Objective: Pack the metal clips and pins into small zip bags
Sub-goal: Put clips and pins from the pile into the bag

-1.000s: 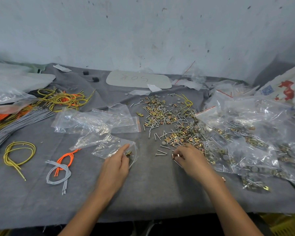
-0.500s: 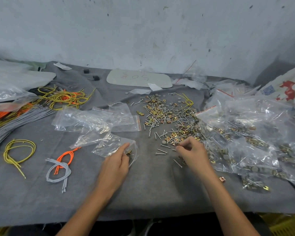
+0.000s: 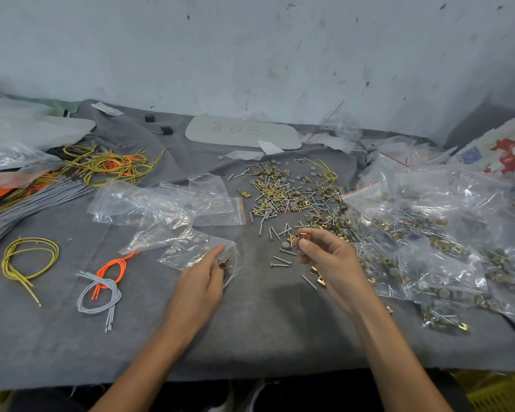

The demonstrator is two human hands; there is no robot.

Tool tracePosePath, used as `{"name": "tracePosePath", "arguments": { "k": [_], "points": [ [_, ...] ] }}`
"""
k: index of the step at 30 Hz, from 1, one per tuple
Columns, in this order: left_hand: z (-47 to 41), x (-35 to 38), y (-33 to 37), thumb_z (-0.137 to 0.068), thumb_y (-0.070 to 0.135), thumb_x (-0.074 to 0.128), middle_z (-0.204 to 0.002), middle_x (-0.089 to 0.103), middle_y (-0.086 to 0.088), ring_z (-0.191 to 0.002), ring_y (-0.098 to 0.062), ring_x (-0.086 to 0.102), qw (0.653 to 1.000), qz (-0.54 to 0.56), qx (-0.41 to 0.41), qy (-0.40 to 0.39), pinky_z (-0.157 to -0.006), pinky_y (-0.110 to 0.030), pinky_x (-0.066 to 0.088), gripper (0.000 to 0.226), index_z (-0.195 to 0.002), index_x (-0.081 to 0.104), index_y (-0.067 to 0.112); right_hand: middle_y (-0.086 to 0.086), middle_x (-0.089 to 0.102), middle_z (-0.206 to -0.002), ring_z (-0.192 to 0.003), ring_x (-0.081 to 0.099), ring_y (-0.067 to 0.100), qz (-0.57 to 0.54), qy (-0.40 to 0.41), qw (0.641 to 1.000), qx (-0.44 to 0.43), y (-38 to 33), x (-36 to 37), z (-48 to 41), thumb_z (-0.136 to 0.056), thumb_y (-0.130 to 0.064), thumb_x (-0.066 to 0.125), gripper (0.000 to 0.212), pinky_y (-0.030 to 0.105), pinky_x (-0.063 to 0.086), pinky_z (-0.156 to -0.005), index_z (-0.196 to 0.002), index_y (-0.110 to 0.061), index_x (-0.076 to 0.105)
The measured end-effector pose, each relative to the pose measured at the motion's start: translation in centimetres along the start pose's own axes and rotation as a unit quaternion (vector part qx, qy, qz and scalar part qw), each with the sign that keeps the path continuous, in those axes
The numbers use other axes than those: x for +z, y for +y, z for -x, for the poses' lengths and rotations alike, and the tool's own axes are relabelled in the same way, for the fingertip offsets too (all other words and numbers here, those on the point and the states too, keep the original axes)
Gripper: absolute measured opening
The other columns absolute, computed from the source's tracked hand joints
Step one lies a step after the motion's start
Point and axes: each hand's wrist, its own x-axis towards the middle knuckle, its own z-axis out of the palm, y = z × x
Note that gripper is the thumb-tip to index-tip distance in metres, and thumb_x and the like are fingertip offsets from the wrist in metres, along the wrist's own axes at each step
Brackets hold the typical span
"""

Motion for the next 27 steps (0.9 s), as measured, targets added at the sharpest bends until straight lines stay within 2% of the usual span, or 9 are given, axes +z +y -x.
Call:
{"name": "tracePosePath", "arguments": {
  "k": [3,8,11,13,15,18,22,25,27],
  "points": [
    [-0.2,0.0,-0.1,-0.090,0.034,0.034,-0.081,0.064,0.008,-0.086,-0.022,0.064,1.000,-0.002,0.000,0.001,-0.078,-0.038,0.049,0.055,-0.140,0.058,0.028,0.005,0.076,-0.086,-0.073,0.065,0.013,0.046,0.005,0.999,-0.006,-0.1,-0.1,-0.1,-0.093,-0.002,0.066,0.017,0.022,0.056,-0.067,-0.106,-0.009,0.072],
    [0.0,0.0,0.0,-0.090,0.035,0.034,-0.081,0.066,0.009,-0.086,-0.020,0.064,1.000,-0.002,0.001,-0.002,-0.079,-0.038,0.051,0.055,-0.139,0.057,0.031,-0.003,0.068,-0.072,-0.063,0.061,0.010,0.152,0.045,0.987,-0.006,0.5,-0.6,-0.4,-0.088,-0.006,0.073,0.013,0.023,0.052,-0.058,-0.090,-0.018,0.068],
    [-0.1,0.1,-0.2,-0.090,0.037,0.033,-0.080,0.065,0.010,-0.087,-0.020,0.064,1.000,-0.004,0.004,-0.002,-0.079,-0.037,0.050,0.054,-0.139,0.057,0.032,-0.005,0.073,-0.078,-0.074,0.066,0.011,0.233,0.058,0.971,-0.018,1.0,-1.2,-0.3,-0.088,-0.015,0.076,0.009,0.030,0.056,-0.069,-0.089,-0.023,0.073],
    [-0.1,0.1,-0.3,-0.090,0.039,0.032,-0.077,0.065,0.012,-0.082,-0.016,0.063,1.000,-0.005,0.006,-0.001,-0.076,-0.036,0.049,0.054,-0.139,0.056,0.033,-0.012,0.073,-0.082,-0.078,0.066,0.005,0.279,0.053,0.958,-0.037,1.2,-1.3,-0.1,-0.089,-0.019,0.075,0.010,0.021,0.052,-0.071,-0.087,-0.029,0.075],
    [0.0,0.2,-0.3,-0.089,0.043,0.031,-0.076,0.065,0.015,-0.081,-0.014,0.062,1.000,-0.006,0.006,-0.002,-0.075,-0.036,0.049,0.056,-0.139,0.055,0.034,-0.019,0.072,-0.082,-0.075,0.063,-0.002,0.295,0.029,0.954,-0.049,1.4,-0.8,0.3,-0.091,-0.020,0.071,0.013,0.011,0.046,-0.065,-0.088,-0.031,0.076],
    [-0.1,0.2,-0.4,-0.088,0.044,0.030,-0.078,0.066,0.014,-0.082,-0.015,0.063,1.000,-0.008,0.004,-0.002,-0.077,-0.037,0.051,0.057,-0.139,0.054,0.035,-0.021,0.069,-0.074,-0.063,0.060,-0.004,0.254,0.004,0.966,-0.045,1.8,0.0,0.6,-0.094,-0.014,0.067,0.012,0.010,0.043,-0.057,-0.097,-0.022,0.077],
    [-0.1,0.2,-0.5,-0.088,0.046,0.029,-0.083,0.068,0.007,-0.086,-0.022,0.065,1.000,0.000,0.002,0.000,-0.078,-0.038,0.051,0.058,-0.138,0.055,0.035,0.002,0.069,-0.071,-0.061,0.062,0.008,0.257,0.033,0.965,-0.035,1.8,-0.7,0.6,-0.097,-0.014,0.063,0.016,0.018,0.049,-0.058,-0.094,-0.022,0.076],
    [-0.1,0.3,-0.6,-0.088,0.045,0.029,-0.080,0.067,0.013,-0.083,-0.018,0.063,1.000,-0.005,0.003,0.001,-0.075,-0.035,0.048,0.057,-0.138,0.054,0.036,-0.004,0.072,-0.076,-0.064,0.068,0.008,0.294,0.066,0.953,-0.011,1.7,-1.8,0.3,-0.099,-0.014,0.059,0.022,0.028,0.057,-0.065,-0.102,-0.031,0.073],
    [-0.1,0.3,-0.6,-0.090,0.042,0.032,-0.076,0.063,0.018,-0.082,-0.017,0.062,1.000,-0.009,0.003,0.002,-0.074,-0.034,0.046,0.054,-0.138,0.055,0.036,-0.006,0.070,-0.077,-0.065,0.067,0.011,0.329,0.077,0.941,-0.015,1.7,-2.5,0.1,-0.099,-0.018,0.058,0.024,0.036,0.056,-0.067,-0.100,-0.040,0.066]
  ]
}}
